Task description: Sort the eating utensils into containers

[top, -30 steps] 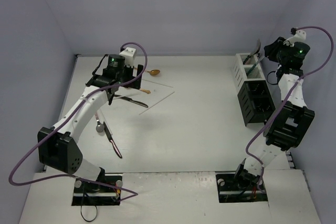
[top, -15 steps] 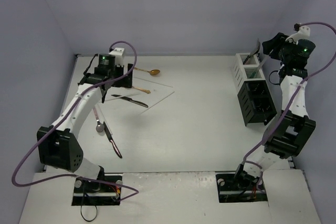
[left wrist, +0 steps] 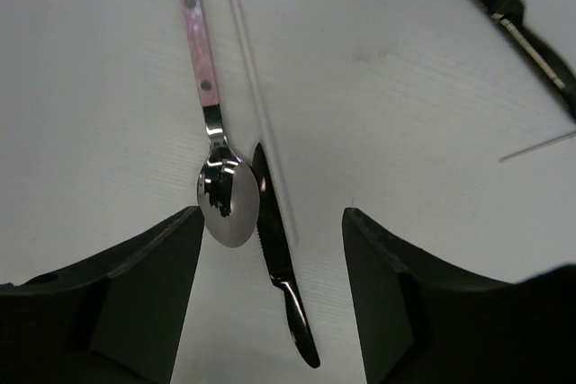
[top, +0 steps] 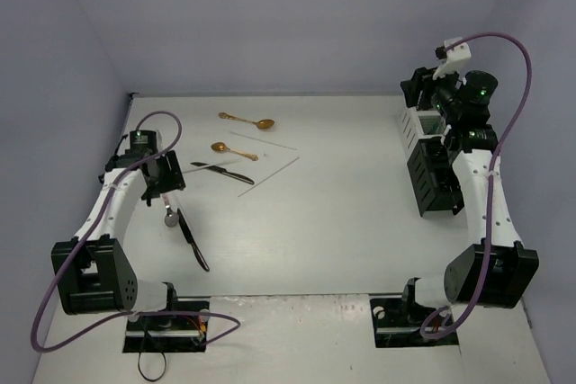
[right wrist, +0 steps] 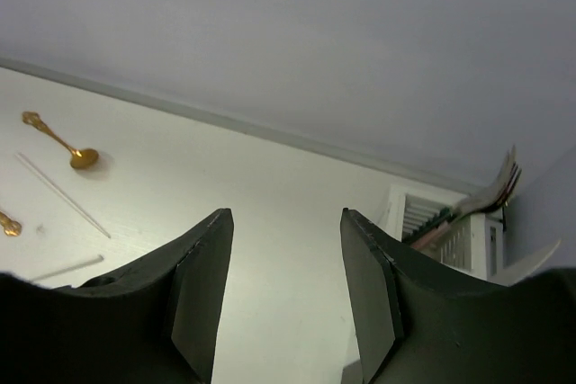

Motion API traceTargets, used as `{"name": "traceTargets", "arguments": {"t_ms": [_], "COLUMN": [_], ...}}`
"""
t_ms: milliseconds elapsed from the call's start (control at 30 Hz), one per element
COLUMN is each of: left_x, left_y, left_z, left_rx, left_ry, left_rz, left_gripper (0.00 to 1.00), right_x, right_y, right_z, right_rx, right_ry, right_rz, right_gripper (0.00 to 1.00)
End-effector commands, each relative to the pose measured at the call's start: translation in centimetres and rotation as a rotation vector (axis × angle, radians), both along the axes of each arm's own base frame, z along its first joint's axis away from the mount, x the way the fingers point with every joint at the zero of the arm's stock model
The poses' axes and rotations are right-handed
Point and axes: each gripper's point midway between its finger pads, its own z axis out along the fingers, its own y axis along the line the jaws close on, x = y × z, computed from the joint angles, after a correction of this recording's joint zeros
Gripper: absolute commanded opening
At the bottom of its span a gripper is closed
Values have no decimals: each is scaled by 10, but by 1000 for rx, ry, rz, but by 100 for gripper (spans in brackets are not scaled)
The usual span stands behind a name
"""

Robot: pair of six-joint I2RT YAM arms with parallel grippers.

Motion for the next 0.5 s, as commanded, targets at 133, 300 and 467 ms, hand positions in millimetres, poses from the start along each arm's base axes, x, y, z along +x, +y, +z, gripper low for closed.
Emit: {"name": "traceTargets", "arguments": {"t_ms": [133, 300, 467], "left_x": [-42, -62, -85], "left_y": [-31, -60, -88], "left_z": [-41, -60, -72], "left_rx": [-198, -279, -301], "left_ry": [185, 267, 344], "left_rz": [57, 16, -36], "left_gripper": [47, 46, 46], "right_x": [0, 5, 9], "right_y": [-16, -16, -20], "right_z": [-5, -10, -10], "right_rx": [-86, -72, -73], "right_ry": [-27, -11, -7], "right_rz": [-52, -58, -76], "right_gripper": [50, 50, 50]}}
